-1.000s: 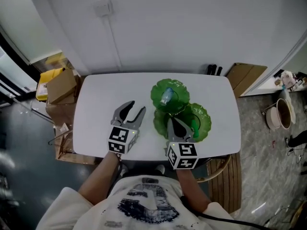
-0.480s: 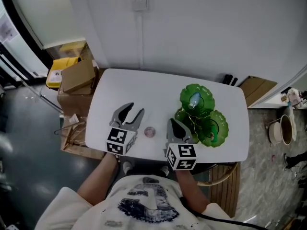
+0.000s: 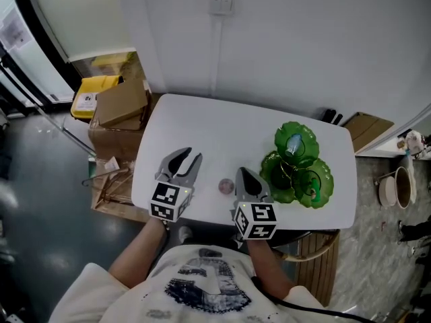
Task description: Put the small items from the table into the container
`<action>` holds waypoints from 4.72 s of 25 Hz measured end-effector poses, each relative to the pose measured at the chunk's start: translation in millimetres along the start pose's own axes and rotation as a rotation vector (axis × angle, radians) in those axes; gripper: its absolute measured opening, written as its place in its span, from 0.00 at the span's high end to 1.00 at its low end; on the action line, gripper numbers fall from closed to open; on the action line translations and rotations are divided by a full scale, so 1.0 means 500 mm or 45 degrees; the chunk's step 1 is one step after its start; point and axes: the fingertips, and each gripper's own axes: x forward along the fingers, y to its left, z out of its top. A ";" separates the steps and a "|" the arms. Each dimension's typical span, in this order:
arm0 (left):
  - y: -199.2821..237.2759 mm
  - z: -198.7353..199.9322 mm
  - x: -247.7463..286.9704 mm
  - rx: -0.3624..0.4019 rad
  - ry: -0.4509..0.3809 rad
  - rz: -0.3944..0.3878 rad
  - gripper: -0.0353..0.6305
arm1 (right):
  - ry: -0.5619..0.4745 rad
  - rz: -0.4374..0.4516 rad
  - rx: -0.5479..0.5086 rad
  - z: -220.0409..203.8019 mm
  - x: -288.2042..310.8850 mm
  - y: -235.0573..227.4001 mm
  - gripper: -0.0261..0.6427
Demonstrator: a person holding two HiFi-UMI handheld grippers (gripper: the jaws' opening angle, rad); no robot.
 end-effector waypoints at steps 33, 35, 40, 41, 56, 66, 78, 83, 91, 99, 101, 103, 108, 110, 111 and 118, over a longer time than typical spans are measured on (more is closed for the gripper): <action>0.142 -0.085 -0.133 -0.053 0.013 -0.054 0.96 | 0.023 -0.009 -0.030 -0.035 0.073 0.195 0.96; 0.146 -0.089 -0.133 -0.058 0.009 -0.045 0.96 | 0.025 -0.013 -0.030 -0.036 0.074 0.195 0.96; 0.153 -0.099 -0.135 -0.068 0.024 -0.045 0.96 | 0.033 -0.022 -0.027 -0.041 0.076 0.201 0.96; 0.155 -0.100 -0.136 -0.072 0.019 -0.043 0.96 | 0.035 -0.022 -0.027 -0.043 0.077 0.203 0.96; 0.092 -0.121 -0.098 -0.115 0.074 -0.056 0.96 | 0.096 -0.026 -0.023 -0.063 0.055 0.128 0.96; 0.004 -0.134 -0.033 -0.161 0.120 0.053 0.96 | 0.156 0.128 -0.054 -0.070 0.057 0.030 0.96; -0.056 -0.171 0.012 -0.210 0.162 0.228 0.96 | 0.270 0.299 -0.153 -0.137 0.073 -0.053 0.96; -0.074 -0.204 0.018 -0.245 0.189 0.280 0.96 | 0.345 0.398 -0.186 -0.180 0.083 -0.051 0.87; -0.102 -0.249 0.028 -0.297 0.222 0.339 0.96 | 0.467 0.528 -0.223 -0.262 0.090 -0.042 0.65; -0.109 -0.295 0.036 -0.341 0.263 0.375 0.96 | 0.563 0.619 -0.269 -0.339 0.104 -0.025 0.44; -0.112 -0.308 0.036 -0.352 0.277 0.379 0.96 | 0.584 0.631 -0.293 -0.358 0.109 -0.021 0.41; -0.113 -0.320 0.035 -0.363 0.292 0.384 0.96 | 0.601 0.641 -0.326 -0.375 0.116 -0.018 0.40; -0.113 -0.345 0.031 -0.375 0.290 0.383 0.96 | 0.647 0.651 -0.416 -0.417 0.132 -0.013 0.39; -0.114 -0.353 0.033 -0.370 0.294 0.374 0.96 | 0.670 0.655 -0.415 -0.434 0.134 -0.012 0.39; -0.114 -0.358 0.036 -0.370 0.302 0.370 0.96 | 0.680 0.657 -0.419 -0.442 0.136 -0.012 0.39; -0.115 -0.391 0.058 -0.380 0.348 0.346 0.96 | 0.722 0.654 -0.428 -0.479 0.157 -0.013 0.39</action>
